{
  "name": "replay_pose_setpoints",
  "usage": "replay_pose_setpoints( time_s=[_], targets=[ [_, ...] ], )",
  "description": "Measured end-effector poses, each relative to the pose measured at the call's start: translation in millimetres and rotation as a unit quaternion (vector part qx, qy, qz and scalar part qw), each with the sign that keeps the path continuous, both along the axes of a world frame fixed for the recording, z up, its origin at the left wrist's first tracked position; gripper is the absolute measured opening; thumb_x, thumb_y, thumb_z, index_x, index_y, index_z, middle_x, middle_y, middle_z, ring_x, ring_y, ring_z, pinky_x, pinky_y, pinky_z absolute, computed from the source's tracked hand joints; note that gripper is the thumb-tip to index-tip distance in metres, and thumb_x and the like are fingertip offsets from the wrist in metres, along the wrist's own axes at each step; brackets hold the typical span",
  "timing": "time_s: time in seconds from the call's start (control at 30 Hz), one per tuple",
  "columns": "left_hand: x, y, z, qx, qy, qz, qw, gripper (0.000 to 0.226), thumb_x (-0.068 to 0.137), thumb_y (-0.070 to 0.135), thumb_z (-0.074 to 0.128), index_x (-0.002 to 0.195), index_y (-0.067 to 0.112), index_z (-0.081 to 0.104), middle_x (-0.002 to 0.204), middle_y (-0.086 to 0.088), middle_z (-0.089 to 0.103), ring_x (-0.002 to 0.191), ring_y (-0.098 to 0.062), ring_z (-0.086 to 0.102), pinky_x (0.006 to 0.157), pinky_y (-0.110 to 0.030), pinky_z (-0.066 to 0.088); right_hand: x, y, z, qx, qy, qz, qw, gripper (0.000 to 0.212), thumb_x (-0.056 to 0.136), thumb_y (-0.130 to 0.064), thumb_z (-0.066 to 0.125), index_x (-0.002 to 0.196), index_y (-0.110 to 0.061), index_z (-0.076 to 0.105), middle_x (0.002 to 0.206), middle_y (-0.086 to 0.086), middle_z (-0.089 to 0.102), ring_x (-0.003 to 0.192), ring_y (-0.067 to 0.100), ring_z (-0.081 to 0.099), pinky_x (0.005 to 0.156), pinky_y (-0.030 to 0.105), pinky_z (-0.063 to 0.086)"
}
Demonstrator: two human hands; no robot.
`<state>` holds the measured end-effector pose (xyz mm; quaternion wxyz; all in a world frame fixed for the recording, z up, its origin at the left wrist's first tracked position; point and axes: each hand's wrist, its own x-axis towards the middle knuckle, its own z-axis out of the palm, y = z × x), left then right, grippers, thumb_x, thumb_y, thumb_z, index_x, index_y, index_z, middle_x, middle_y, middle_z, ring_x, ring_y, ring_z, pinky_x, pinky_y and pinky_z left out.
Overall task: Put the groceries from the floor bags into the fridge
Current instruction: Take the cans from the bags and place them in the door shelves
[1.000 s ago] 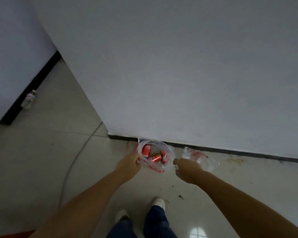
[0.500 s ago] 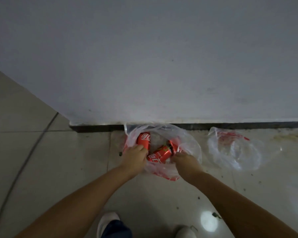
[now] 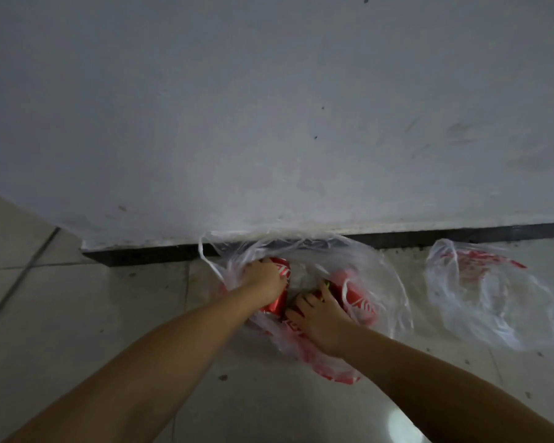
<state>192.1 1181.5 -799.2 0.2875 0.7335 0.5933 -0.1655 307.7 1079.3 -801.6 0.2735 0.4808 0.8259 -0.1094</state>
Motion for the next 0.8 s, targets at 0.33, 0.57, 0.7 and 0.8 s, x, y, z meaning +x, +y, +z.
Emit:
replay_pose_setpoints(
  time_s=[0.33,0.57,0.7,0.8],
  targets=[
    [-4.6,-15.4,-19.0,-0.084,-0.128,0.18,0.972,0.106,0.064,0.047,0.078,0.145,0.006,0.024,0.142,-0.013,0.045,0.128,-0.03,0.046,0.107,-0.039,0.039,23.9,-18.9,18.2,0.052,0.202,-0.125,0.97,0.072,0.062,-0.032,0.08,0.127,-0.015,0.054,0.124,0.009,0.061,0.118,0.027,0.057,0.11,0.044,0.031],
    [-26.2,-82.2,105.8,-0.1,-0.275,0.273,0.917,0.104,0.065,0.026,0.085,0.145,0.013,0.02,0.14,-0.007,0.043,0.13,-0.024,0.045,0.105,-0.03,0.036,12.1,-38.9,143.7,-0.06,0.393,-0.562,0.725,0.096,0.064,-0.022,0.084,0.143,-0.015,0.03,0.124,-0.002,0.056,0.116,0.015,0.056,0.088,0.025,0.048],
    [-36.5,-99.9,196.5,-0.097,-0.296,0.29,0.905,0.091,0.066,0.019,0.084,0.139,0.011,0.029,0.135,-0.009,0.048,0.123,-0.024,0.05,0.105,-0.038,0.041,5.4,-44.2,226.4,-0.075,0.418,-0.612,0.667,0.093,0.068,-0.016,0.082,0.143,-0.013,0.027,0.128,0.002,0.055,0.12,0.017,0.054,0.094,0.025,0.044],
    [-40.8,-101.6,273.4,-0.096,-0.311,0.292,0.899,0.087,0.068,0.015,0.082,0.137,0.01,0.03,0.132,-0.008,0.049,0.118,-0.019,0.05,0.101,-0.034,0.04,3.3,-48.6,291.7,-0.069,0.421,-0.634,0.644,0.086,0.067,-0.02,0.083,0.137,-0.013,0.034,0.118,-0.003,0.057,0.112,0.014,0.056,0.096,0.03,0.047]
  ],
)
